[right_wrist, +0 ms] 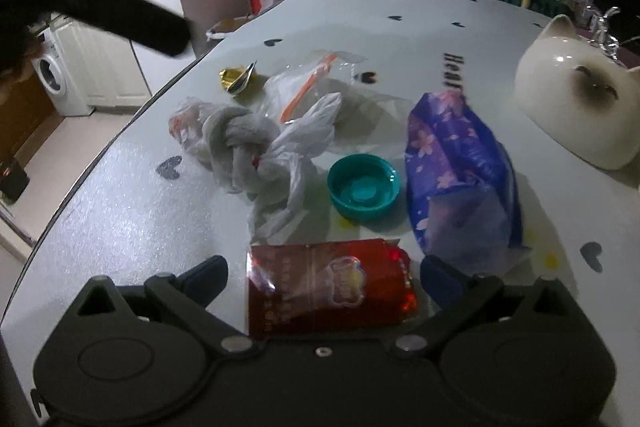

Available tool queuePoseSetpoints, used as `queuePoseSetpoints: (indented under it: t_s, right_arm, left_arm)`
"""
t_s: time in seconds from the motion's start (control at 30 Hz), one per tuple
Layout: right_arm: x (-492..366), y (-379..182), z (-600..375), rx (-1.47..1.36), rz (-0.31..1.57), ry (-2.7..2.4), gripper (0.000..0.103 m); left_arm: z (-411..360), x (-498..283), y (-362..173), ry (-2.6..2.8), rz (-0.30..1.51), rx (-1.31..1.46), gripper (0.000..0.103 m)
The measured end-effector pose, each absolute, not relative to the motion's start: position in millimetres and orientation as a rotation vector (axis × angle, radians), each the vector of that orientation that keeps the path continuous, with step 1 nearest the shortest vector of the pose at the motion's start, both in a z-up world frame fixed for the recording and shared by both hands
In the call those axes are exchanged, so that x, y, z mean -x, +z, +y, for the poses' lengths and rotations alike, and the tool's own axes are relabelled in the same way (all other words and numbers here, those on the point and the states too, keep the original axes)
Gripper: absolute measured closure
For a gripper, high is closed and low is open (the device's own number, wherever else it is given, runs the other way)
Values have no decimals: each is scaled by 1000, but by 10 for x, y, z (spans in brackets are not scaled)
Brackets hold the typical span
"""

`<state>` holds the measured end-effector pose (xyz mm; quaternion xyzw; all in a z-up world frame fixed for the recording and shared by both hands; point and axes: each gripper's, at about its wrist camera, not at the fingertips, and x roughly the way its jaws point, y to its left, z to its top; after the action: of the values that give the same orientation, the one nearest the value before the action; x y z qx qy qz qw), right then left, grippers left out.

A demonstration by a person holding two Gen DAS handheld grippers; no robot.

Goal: Collect trash
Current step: 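Grasp the red cigarette box with the right tool while the left tool grasps the white plastic bag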

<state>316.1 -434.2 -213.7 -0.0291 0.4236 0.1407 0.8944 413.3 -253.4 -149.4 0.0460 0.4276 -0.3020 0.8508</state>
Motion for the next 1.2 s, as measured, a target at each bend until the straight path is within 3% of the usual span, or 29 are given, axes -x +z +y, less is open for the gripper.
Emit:
queuePoseSetpoints:
  t_s: [0.3,0.37,0.43,0.8,1.2]
  right_arm:
    - [-3190,-2240,-4341,29,910,231,0]
    - [-3163,-2264,-4366,21,926,229,2]
    - [-3113,-2270,-4401,5,933,225,11]
    - [-2699,-2186,-4532,-118,954,188,13]
    - [-2211,-2152,-4594,-238,987,118,13]
  left_arm:
    - [-2550,-4677,-2027,-643,1122,14,0]
    - [-2477,-4625,-2074,-672,1144,56,0]
    - [-2398,-4537,-2113,-701,1168,106,0]
    - [-2408,-3852,-2102,-814,1197,164,2]
    - [-2651,-3952,-2112,-616,1155,-60,27]
